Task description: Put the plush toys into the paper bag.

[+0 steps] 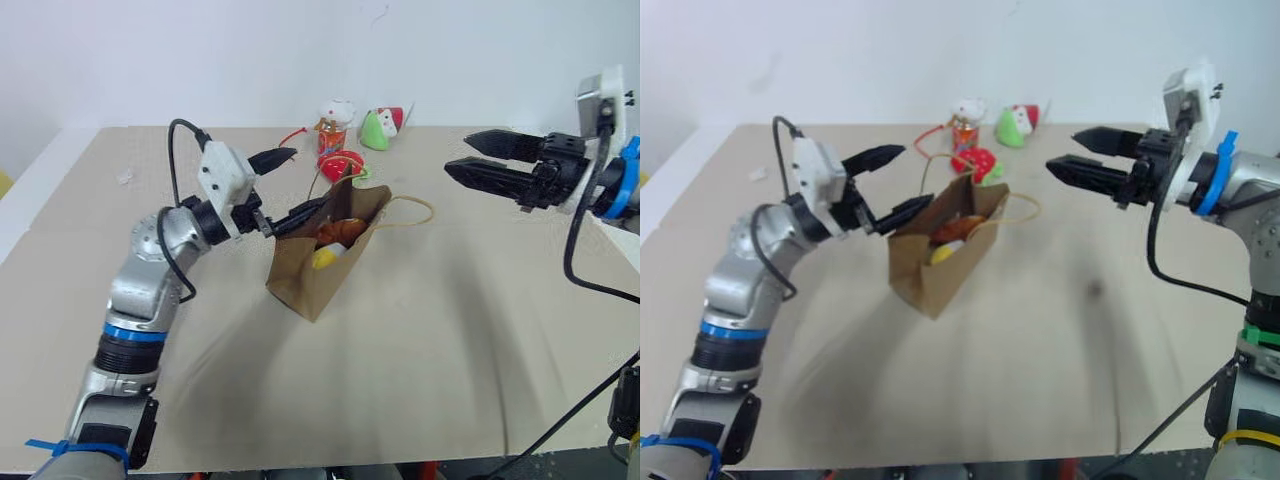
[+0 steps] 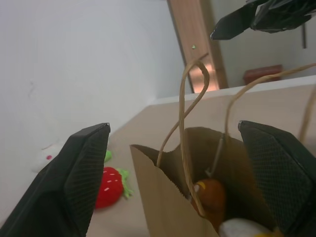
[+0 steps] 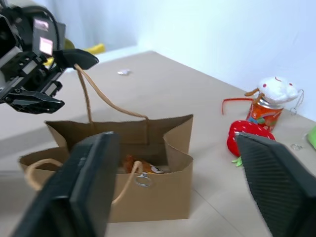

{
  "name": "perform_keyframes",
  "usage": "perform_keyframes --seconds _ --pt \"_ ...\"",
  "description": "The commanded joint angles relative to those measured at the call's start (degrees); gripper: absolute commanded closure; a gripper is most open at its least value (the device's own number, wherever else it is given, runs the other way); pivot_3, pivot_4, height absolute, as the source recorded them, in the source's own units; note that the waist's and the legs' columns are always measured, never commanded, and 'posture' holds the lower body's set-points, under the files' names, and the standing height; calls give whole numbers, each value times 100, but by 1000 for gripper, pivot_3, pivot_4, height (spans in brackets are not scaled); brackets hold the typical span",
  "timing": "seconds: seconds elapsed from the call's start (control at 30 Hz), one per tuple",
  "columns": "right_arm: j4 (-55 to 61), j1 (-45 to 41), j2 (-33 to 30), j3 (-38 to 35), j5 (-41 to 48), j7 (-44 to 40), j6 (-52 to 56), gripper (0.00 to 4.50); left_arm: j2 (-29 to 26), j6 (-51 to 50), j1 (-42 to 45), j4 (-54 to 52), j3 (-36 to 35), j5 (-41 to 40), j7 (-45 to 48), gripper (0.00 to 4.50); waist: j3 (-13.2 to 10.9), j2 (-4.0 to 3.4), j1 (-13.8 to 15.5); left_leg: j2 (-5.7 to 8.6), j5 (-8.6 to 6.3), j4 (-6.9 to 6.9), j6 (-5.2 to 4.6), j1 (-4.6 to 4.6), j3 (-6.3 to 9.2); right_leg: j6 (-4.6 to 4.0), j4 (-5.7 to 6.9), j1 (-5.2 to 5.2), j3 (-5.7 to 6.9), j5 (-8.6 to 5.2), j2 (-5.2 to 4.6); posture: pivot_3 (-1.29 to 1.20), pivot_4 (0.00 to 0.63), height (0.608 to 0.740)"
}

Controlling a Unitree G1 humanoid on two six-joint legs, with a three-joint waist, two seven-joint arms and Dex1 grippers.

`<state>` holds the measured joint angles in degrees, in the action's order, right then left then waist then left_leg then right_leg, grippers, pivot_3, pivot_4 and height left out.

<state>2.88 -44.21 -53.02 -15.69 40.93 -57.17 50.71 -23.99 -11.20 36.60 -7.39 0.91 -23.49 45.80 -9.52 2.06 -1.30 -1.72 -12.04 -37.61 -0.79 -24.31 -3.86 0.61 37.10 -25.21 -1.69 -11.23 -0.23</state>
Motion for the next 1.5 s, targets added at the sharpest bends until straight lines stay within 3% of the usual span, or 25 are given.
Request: perform_keyframes --seconds 0.03,0.13,0.17,0.2,0.27,0.33,0.47,0.7,0.9,1.17,1.5 --pt "715 149 -319 -249 766 -331 607 1817 -422 -830 -258 -816 -282 -804 328 127 0 0 -1 0 0 0 0 1 1 0 1 0 0 0 0 0 150 740" --pt "1191 344 -441 -151 1281 -526 1078 2911 -635 -1086 -558 -1111 -356 -944 346 127 0 -1 -1 -2 0 5 0 2 3 -4 1 0 2 -3 1 0 150 740" --pt "1339 398 -438 -107 1419 -536 1186 3089 -678 -1140 -651 -1193 -391 -984 310 127 0 -1 0 -3 0 6 0 3 3 -5 1 0 2 -4 1 0 150 740" --pt "1461 441 -431 -67 1538 -536 1285 3811 -716 -1184 -739 -1275 -424 -1024 294 127 0 -1 -1 -4 0 7 0 3 6 -7 1 1 5 -6 1 0 150 740" --pt "1865 657 -369 177 1700 -560 1373 4456 -842 -1194 -1048 -1545 -480 -990 264 127 0 0 1 -4 0 7 0 2 9 -7 2 1 9 -6 0 0 150 740" --pt "2160 820 -234 452 1688 -465 1316 4456 -906 -1158 -1288 -1770 -520 -943 202 127 0 1 -4 -5 0 7 1 7 4 -8 1 3 7 -7 -1 0 150 740" --pt "2450 951 436 1381 835 54 560 4456 -865 -1080 -1567 -2044 -603 -879 -95 127 1 4 1 -7 2 4 3 9 5 -27 1 4 9 -17 -1 0 150 740" --pt "2093 1001 1164 2447 -525 403 -615 4456 -1100 -1445 -2066 -2483 -491 -1088 -88 127 0 7 4 -1 9 4 12 5 1 -26 0 2 6 -17 -5 0 150 740" --pt "1946 800 1693 2519 -756 697 -719 4456 -1216 -1817 -2108 -2406 -442 -1163 -207 127 0 7 5 -4 9 5 13 4 9 -29 4 1 12 -18 -1 0 150 740" --pt "1858 780 1850 2732 -1077 661 -915 4456 -1015 -1677 -1924 -2080 -192 -640 -514 127 0 7 7 -3 9 5 12 4 9 -31 4 1 12 -19 -2 0 150 740" --pt "1897 931 1846 2826 -1340 587 -1049 4456 -700 -1811 -1671 -2076 109 -912 -259 127 0 8 5 -2 9 5 12 4 8 -31 4 1 11 -18 -3 0 150 740"
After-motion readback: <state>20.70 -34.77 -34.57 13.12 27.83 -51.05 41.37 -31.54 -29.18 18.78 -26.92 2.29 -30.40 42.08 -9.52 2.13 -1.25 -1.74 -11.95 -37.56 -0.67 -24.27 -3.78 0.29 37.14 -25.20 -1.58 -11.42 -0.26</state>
